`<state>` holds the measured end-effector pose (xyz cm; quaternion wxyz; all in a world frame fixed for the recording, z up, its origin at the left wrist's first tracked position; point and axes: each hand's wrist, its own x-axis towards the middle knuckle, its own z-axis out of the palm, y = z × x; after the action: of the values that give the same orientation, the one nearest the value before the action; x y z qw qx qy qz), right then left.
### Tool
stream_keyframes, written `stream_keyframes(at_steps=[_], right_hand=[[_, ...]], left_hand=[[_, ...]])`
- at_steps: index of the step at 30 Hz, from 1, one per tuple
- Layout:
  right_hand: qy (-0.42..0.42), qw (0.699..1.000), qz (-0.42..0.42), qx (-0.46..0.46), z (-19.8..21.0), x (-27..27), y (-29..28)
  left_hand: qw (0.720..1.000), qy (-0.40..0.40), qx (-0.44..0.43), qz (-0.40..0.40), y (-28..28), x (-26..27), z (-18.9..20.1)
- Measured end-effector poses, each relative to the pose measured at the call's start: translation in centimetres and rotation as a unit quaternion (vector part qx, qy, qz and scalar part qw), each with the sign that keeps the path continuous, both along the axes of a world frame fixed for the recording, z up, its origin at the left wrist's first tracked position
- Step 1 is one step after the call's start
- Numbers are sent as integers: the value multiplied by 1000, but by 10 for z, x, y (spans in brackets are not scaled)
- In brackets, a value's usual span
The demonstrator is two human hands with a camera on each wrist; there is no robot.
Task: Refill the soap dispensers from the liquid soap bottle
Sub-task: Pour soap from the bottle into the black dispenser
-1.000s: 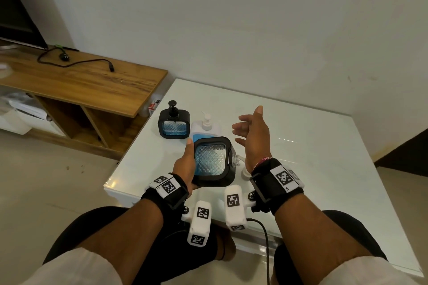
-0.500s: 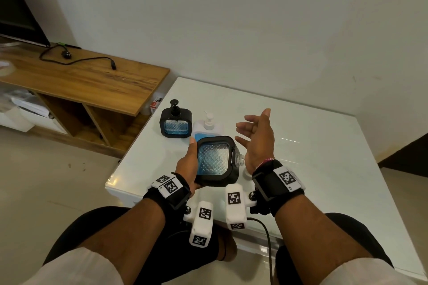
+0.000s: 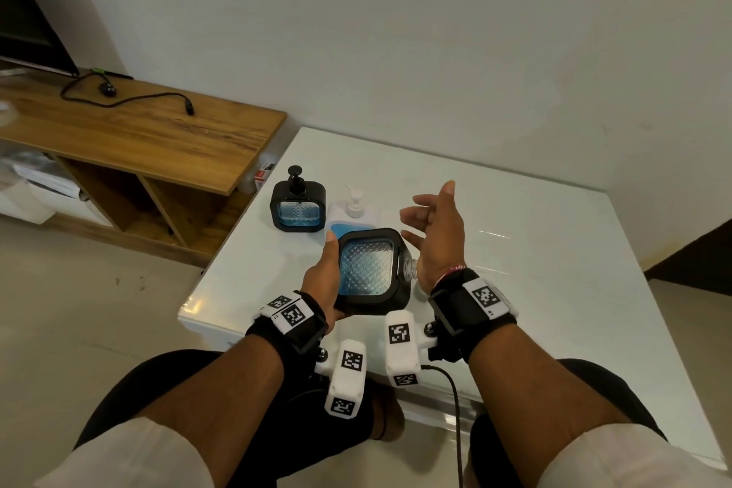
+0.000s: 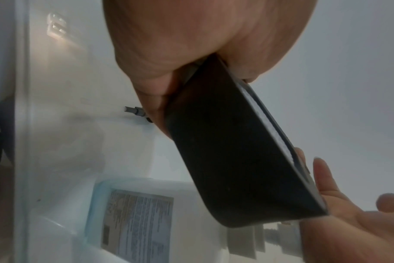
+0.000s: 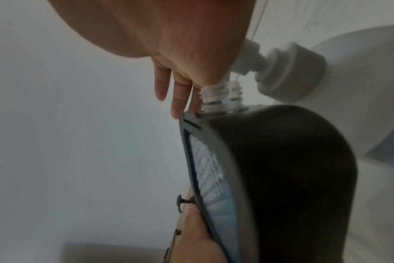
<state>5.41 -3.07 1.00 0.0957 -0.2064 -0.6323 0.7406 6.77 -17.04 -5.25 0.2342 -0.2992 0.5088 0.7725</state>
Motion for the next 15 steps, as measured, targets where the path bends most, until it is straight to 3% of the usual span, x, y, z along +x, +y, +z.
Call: stream_keyframes(at_steps=[6, 11, 15], right_hand=[[-26, 999, 18, -8, 4, 2, -4], [-14, 996, 20, 87, -7, 1, -8], [-21, 999, 22, 30, 2, 2, -4]], left_hand=[[1000, 0, -3, 1, -1, -2, -3], [1000, -4, -2, 0, -1, -3, -2], [1000, 0, -3, -2, -1, -1, -3]])
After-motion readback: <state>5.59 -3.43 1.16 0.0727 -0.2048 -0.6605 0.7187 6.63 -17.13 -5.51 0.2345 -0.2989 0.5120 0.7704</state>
